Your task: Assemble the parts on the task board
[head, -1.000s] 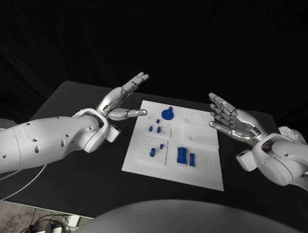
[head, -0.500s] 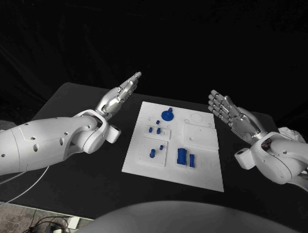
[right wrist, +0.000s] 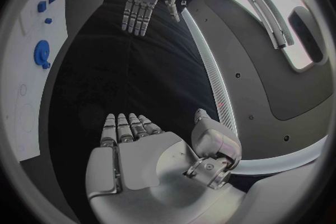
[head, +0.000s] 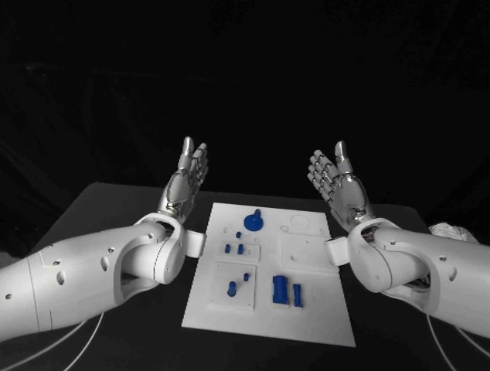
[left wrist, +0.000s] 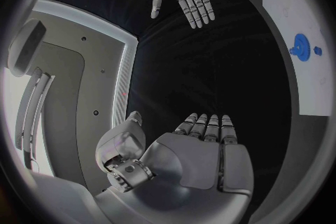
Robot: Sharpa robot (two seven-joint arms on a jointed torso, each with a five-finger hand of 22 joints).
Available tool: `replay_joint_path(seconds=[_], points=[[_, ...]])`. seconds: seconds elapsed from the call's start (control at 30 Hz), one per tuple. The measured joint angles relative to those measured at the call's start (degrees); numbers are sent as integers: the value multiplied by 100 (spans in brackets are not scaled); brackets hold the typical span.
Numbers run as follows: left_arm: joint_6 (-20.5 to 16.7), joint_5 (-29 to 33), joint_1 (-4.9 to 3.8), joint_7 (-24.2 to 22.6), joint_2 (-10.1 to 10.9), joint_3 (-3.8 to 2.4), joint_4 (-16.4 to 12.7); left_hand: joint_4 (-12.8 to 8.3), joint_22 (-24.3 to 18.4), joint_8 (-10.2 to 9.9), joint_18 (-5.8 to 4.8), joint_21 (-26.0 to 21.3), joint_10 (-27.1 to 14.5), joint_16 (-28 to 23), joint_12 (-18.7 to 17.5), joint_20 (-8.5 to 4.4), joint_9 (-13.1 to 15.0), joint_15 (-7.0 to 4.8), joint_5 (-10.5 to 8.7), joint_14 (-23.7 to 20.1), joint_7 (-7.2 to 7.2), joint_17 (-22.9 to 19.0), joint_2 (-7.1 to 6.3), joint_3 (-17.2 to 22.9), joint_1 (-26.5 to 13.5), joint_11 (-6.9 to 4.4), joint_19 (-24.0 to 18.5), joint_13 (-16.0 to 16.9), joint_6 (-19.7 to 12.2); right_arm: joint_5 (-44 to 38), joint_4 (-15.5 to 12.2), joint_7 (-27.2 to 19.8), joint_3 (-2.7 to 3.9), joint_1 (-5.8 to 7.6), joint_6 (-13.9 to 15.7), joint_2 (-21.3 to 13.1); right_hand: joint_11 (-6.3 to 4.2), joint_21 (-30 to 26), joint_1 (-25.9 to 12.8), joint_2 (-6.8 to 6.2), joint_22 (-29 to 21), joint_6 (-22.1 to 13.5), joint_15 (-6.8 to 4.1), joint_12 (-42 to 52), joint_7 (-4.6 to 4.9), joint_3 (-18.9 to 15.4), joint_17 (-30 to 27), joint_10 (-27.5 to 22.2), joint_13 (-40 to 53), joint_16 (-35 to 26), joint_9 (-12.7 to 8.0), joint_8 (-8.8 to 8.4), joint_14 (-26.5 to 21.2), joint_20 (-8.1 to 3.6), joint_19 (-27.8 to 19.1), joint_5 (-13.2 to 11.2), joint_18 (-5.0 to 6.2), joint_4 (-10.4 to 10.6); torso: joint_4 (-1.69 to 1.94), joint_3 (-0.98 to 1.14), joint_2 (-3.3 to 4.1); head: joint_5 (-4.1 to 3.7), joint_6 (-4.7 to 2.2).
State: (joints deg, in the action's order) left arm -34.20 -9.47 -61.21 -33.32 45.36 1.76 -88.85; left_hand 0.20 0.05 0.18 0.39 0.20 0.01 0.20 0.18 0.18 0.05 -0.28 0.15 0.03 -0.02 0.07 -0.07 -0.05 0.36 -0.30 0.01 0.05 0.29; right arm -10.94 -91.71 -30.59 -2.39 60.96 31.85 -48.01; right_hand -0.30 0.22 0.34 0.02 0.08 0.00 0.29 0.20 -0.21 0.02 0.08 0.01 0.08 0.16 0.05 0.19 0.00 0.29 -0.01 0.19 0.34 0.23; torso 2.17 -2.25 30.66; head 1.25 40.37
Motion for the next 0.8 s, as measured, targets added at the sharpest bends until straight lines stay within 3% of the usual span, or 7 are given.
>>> replay_joint_path(seconds=[0.03,0.13,0.27,0.37,0.6,0.8], points=[[-105,103,25,35,-13,-43,-21,0,0,0,0,0,0,0,0,0,0,0,0,0,0,0,0,0,0,0,0,0,0,108,31,8,46,-16,120,62,0,0,-4,-4,0,0,0,0,0,0,0,0,0,0,0,0,0,0,0,0,0,0,-31,29,7,-20,-97],[-404,395,80,138,-44,-139,-70,0,0,0,0,0,0,0,0,0,1,0,0,0,0,0,0,0,0,0,0,0,0,433,115,35,166,-52,482,222,0,0,-4,-4,1,0,0,0,0,0,1,0,0,0,0,0,0,0,0,0,0,0,-91,97,23,-62,-298],[-660,648,102,238,-57,-168,-91,0,1,0,1,0,0,0,0,0,1,0,0,0,0,0,0,0,0,0,0,1,0,742,165,62,233,-73,825,321,0,0,-4,-4,0,0,0,0,0,0,2,0,1,0,1,0,0,0,0,0,0,0,-155,160,38,-102,-480],[-766,751,104,288,-56,-169,-92,0,1,0,0,0,0,0,0,0,2,0,0,0,0,1,0,0,0,-1,0,1,0,880,175,78,235,-78,977,327,0,0,-3,-4,-2,0,0,0,0,0,2,0,1,0,1,0,0,1,0,0,0,0,-183,194,44,-117,-558],[-887,872,104,345,-56,-169,-93,0,2,0,2,0,0,0,0,0,3,0,0,0,0,1,0,0,0,-1,0,2,0,1030,178,98,235,-79,1137,327,0,0,-3,-3,-3,0,0,0,0,0,-1,0,1,0,3,0,0,1,0,0,1,1,-211,220,50,-124,-597],[-932,917,105,367,-56,-169,-93,0,2,0,1,0,0,0,0,0,4,0,0,0,0,2,0,0,0,-1,0,3,0,1082,178,104,235,-79,1195,327,0,0,-3,-3,-3,0,1,0,0,0,-3,0,-3,0,3,0,0,1,0,0,1,1,-216,225,52,-125,-599]])
